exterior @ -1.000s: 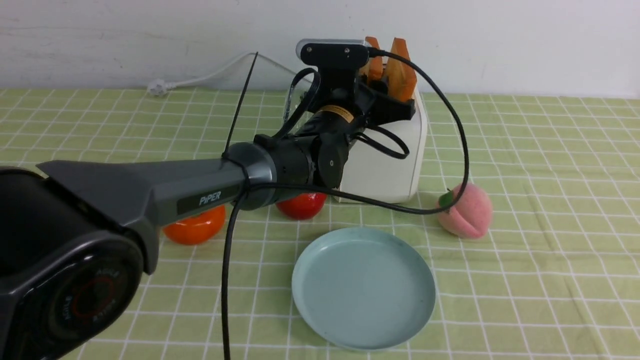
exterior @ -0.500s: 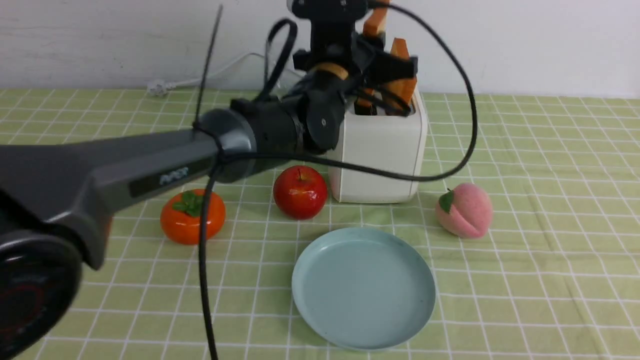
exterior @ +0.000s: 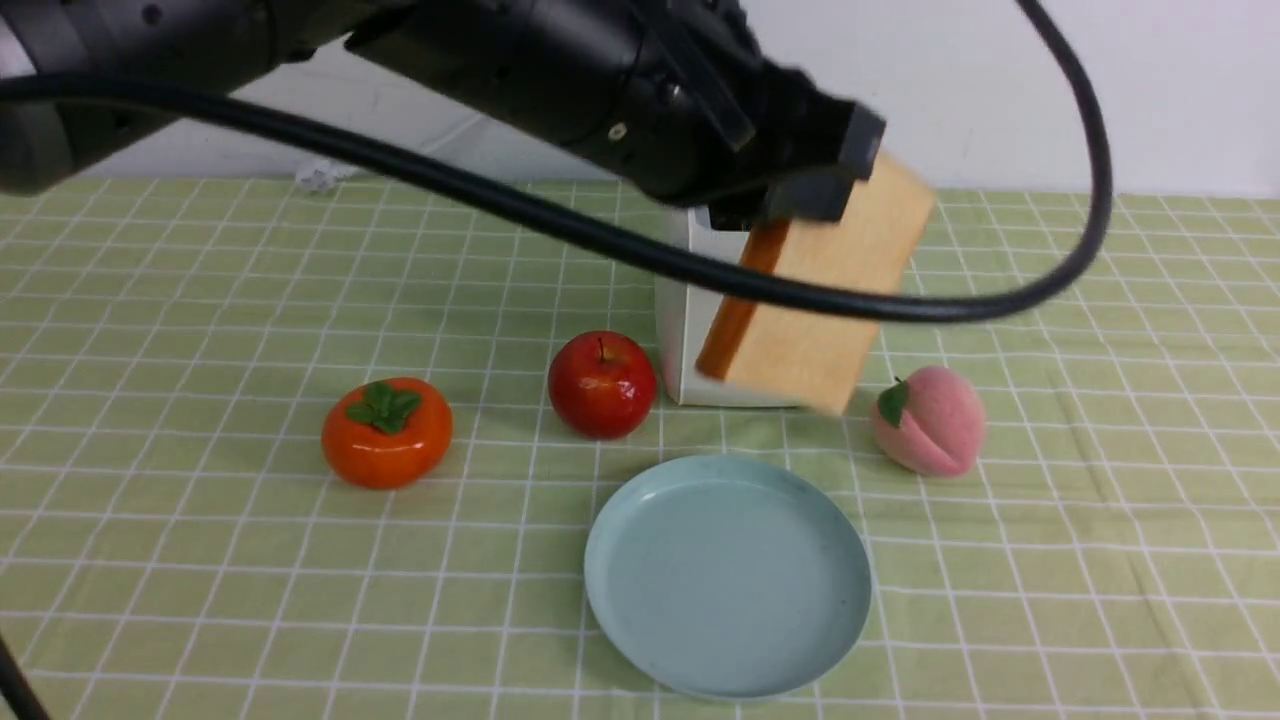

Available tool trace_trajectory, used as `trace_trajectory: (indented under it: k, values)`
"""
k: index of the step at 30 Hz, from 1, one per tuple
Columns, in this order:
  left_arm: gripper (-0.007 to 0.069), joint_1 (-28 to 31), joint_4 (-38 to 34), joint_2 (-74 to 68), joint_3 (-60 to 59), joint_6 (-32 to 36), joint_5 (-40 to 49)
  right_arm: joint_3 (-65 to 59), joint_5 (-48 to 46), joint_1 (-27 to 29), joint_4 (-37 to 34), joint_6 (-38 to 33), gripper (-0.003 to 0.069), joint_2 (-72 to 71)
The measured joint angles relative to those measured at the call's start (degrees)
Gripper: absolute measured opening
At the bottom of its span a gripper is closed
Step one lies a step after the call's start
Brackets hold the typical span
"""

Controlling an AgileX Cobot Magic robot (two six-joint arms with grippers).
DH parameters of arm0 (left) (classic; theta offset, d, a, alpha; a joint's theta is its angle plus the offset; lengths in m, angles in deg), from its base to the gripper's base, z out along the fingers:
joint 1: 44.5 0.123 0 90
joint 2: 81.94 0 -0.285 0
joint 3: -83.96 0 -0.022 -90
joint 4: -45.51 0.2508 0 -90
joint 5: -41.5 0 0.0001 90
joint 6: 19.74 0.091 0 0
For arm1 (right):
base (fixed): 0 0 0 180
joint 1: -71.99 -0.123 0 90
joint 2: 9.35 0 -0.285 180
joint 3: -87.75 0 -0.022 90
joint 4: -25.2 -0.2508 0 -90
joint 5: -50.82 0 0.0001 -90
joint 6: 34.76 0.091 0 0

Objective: Take toasted bread from bread machine on green coffee tablecloth place on plate.
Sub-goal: 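Place the slice of bread on the plate with the left gripper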

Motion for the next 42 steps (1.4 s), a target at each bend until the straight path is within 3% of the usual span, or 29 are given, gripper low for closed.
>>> trace_trajectory:
  k: [7, 15, 27, 37, 42]
  values:
    - [0.0111, 0.0, -0.7, -2.7, -11.8, -2.0, -3.8, 0.0, -0.6, 0.0, -0.4, 0.0, 0.0065, 0.0]
    - [0.0111, 0.1, -5.4, -8.8, -12.4, -1.3, -11.7, 0.0, -0.9, 0.0, -0.4, 0.0, 0.0065, 0.0]
    - [0.0111, 6.2, -18.2, -13.5, -12.4, 0.5, -7.1, 0.0, -1.1, 0.0, -0.4, 0.0, 0.0071, 0.0]
    - [0.0114, 6.1, -19.5, -15.9, -12.4, 0.5, -5.9, 0.0, -1.1, 0.0, -0.4, 0.0, 0.008, 0.0]
    - [0.0251, 6.1, -18.1, -16.1, -12.4, 0.6, -5.9, 0.0, -1.1, 0.0, -0.4, 0.0, 0.0085, 0.0]
